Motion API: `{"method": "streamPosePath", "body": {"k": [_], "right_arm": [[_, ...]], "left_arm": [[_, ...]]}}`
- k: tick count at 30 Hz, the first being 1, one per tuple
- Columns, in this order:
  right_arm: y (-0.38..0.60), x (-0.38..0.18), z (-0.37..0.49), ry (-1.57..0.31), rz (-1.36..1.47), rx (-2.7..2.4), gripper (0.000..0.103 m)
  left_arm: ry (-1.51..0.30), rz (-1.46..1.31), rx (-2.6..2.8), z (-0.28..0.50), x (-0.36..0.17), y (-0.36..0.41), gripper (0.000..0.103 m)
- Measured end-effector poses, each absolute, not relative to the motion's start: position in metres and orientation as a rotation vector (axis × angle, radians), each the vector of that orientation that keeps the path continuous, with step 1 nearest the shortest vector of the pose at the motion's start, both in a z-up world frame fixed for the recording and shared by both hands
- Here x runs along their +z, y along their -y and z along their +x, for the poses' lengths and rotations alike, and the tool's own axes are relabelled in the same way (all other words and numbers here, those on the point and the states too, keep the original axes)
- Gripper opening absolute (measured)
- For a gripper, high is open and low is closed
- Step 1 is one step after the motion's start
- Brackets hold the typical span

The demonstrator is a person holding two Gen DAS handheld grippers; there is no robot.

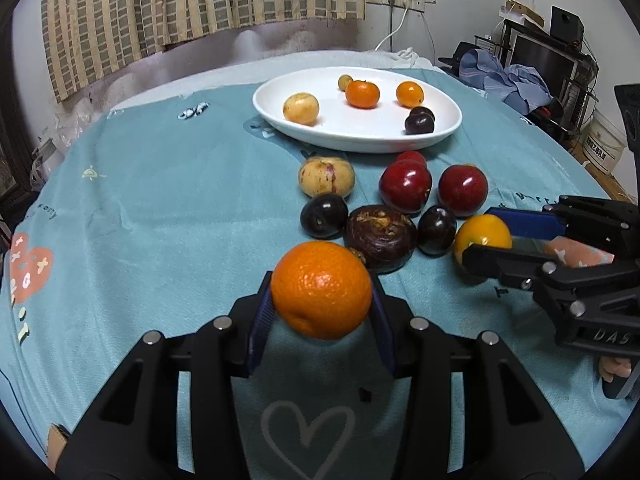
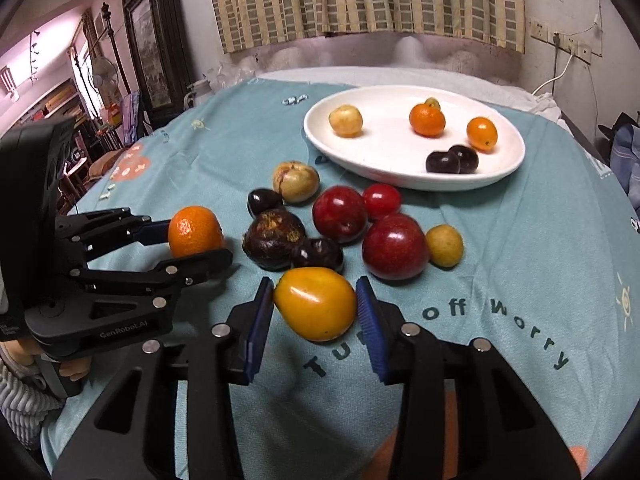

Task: Organize fruits
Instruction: 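Carry both fruits over the white plate and open both grippers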

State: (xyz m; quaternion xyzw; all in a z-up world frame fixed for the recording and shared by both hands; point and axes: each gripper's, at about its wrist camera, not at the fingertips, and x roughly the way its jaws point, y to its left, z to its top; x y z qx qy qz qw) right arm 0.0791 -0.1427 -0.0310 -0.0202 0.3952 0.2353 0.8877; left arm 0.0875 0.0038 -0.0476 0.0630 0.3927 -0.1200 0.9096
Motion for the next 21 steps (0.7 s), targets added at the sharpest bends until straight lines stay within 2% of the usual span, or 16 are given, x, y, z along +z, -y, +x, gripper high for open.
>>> {"method": "streamPosePath", "body": {"k": [11,16,21], "right_arm": [[0.183,0.004,0.083,-0.701,0.085,0.428,0.042],[0.210,0.028,0.114,-0.675,0.165,0.349,0.042],[0.212,0.030,0.157,-0.704,0.201,0.322,0.042]], "left_arm": [[-0.699,0.089,-0.197,0.091,-0.013,-0.007,0.045],[-0.667,0.070,-0.218,0.129,0.017,0.010,0.045],[-0.679,0.063,-0.227,0.169,0.016,0.034,0.045]]}}
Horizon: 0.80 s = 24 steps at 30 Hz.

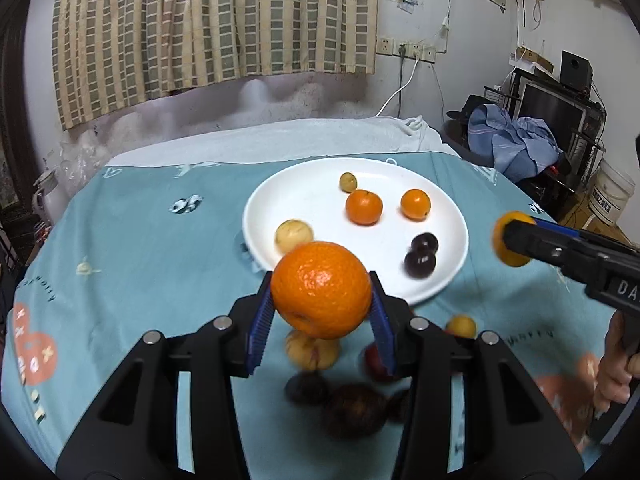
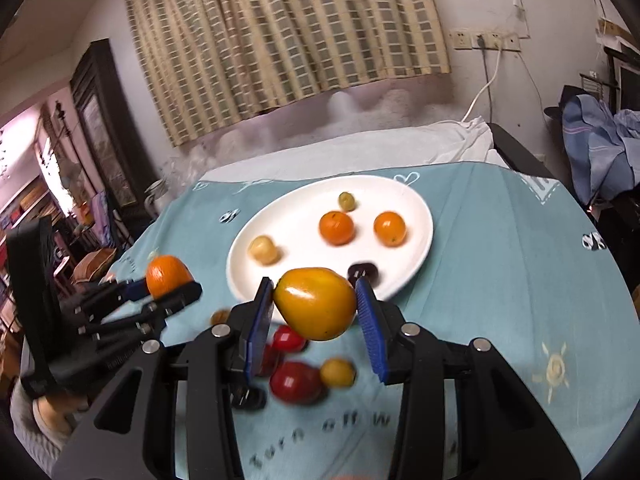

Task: Organize fruits
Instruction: 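Carry both fruits over the white plate and open both grippers, then withdraw both grippers from the plate toward the remaining fruits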

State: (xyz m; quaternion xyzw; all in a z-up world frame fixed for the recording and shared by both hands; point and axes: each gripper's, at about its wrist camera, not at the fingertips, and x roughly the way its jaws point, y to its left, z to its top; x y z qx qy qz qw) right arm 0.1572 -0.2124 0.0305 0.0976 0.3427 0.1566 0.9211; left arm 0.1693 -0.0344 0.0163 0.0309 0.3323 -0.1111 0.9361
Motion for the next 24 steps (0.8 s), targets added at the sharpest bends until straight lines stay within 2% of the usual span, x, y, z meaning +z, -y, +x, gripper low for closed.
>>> {"method": "streamPosePath", "body": {"k": [6,8,9,10,13,17,24], "right_arm": [[0.204,0.003,0.201,-0.793,0.308,0.350,0.044],[0.207,0.001,0.208,-0.793,0.351,0.348,0.061],[0.209,0.002,0.208,-0.776,0.364,0.346,0.062],[0.210,0.004,0.207,-0.752,0.366,0.348,0.062],[0.212,0.010,0.202,-0.723,0.343,0.341,0.062],[0.215,0.012,0.195,-0.739,0.354,0.351,0.063],[0.217,0.005,0.152,-0.744,0.279,0.334,0.063]], "left_arm": [[-0.733,0.089,-0.248,0.202,-0.005,0.052,0.046],[-0.739,0.096,-0.248,0.205,-0.011,0.053,0.050],[-0.728,0.101,-0.235,0.205,-0.012,0.053,0.058],[-0.719,0.103,-0.229,0.204,-0.011,0.052,0.062],[-0.697,0.094,-0.221,0.198,-0.006,0.046,0.064],[-0.674,0.094,-0.193,0.187,-0.002,0.035,0.075],[-0.672,0.069,-0.141,0.155,-0.006,0.011,0.087]]}}
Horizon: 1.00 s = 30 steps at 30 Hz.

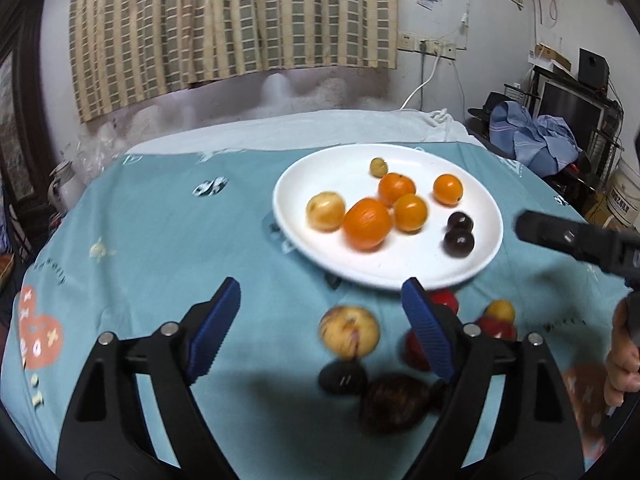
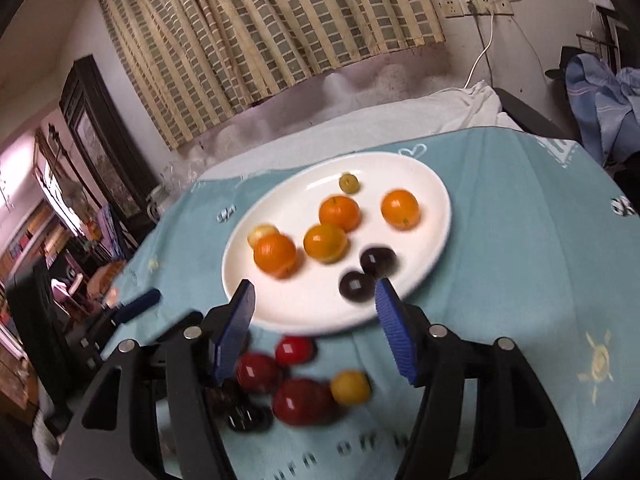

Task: Organize fruits
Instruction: 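Withdraw both grippers from the plate toward the remaining fruits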

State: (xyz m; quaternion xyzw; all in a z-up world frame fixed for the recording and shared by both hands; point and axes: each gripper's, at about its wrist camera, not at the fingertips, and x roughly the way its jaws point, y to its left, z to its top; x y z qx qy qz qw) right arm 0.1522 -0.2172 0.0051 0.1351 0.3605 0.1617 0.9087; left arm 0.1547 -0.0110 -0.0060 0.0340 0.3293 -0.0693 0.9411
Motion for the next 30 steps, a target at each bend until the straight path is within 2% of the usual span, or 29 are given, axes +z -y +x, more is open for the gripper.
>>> {"method": "streamPosePath", "body": {"k": [10,19,30], "right_arm": [[0.195,-0.003,0.115,-0.685,0.040,0.331,0.063],[0.197,-0.007,0.118,-0.711,0.036,0.320,0.063],[0.176,-0.008,0.105,-0.732,-0.006,0.427,0.063]], "left_arm": [[-0.689,0.122,-0.098,0.098,-0.027,-0.004,0.091],[-0.718,0.202,-0.160,0.098,-0.036,0.016,0.092],[-0.757,0.132,-0.122,0.118,-0.040,-0.003,0.091]]}}
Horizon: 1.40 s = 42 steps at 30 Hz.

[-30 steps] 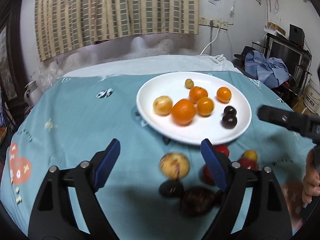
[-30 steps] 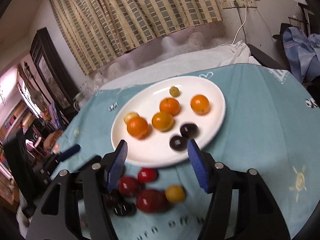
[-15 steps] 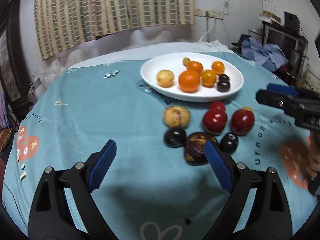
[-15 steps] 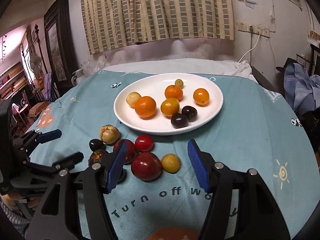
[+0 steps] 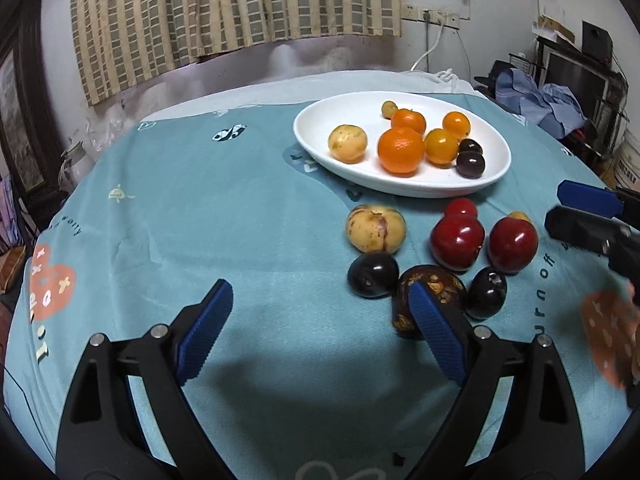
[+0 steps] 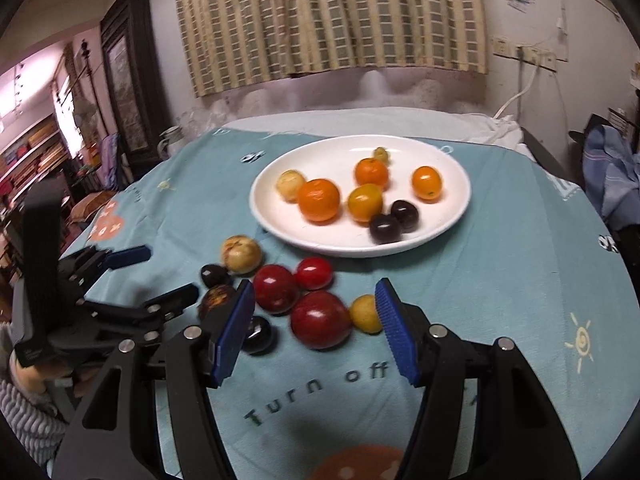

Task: Organize fruits
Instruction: 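Withdraw both grippers from the plate toward the remaining fruits, then grasp a dark plum with the left gripper while the right grasps another dark plum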

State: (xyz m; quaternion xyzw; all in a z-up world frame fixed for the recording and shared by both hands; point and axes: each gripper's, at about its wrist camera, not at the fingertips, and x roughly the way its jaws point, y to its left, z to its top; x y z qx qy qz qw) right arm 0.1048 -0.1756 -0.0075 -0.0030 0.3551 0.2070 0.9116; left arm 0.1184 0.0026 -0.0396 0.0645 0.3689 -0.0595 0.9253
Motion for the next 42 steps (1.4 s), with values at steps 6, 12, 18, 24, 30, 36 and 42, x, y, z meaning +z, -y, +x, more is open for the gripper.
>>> {"method": "streamPosePath", "body": {"k": [6,12,18,24,30,36,42], "right_arm": [[0.148,-0.021,0.089,-0.786,-0.089,0.547,0.056],[0.138,-0.033,0.091,-0.827,-0.099,0.571,0.047],[0.131,-0.039,0.096,-0.844,-0.099,0.566,0.045],[0.138,-0.044,0.112,-0.896,-0.015,0.573,0.036],[0.145,-0.047,0.121,-0.924,0.085,0.589,0.034],[0.152,-0.033,0.113,-0.899,0.073,0.580,0.031],[0.169,-0.021,0.114,-0.858,0.113,0.558,0.031]], "left_arm": [[-0.763,0.127,-0.112,0.126,-0.040,-0.007,0.091],[-0.752,0.080,-0.079,0.125,-0.032,-0.022,0.091],[-0.747,0.125,-0.085,0.123,-0.032,-0.014,0.091],[-0.751,0.135,-0.101,0.121,-0.033,-0.010,0.091],[-0.764,0.157,-0.121,0.119,-0.037,-0.005,0.091],[-0.756,0.182,-0.159,0.115,-0.040,0.005,0.091],[-0.772,0.113,-0.167,0.125,-0.039,-0.001,0.091]]}}
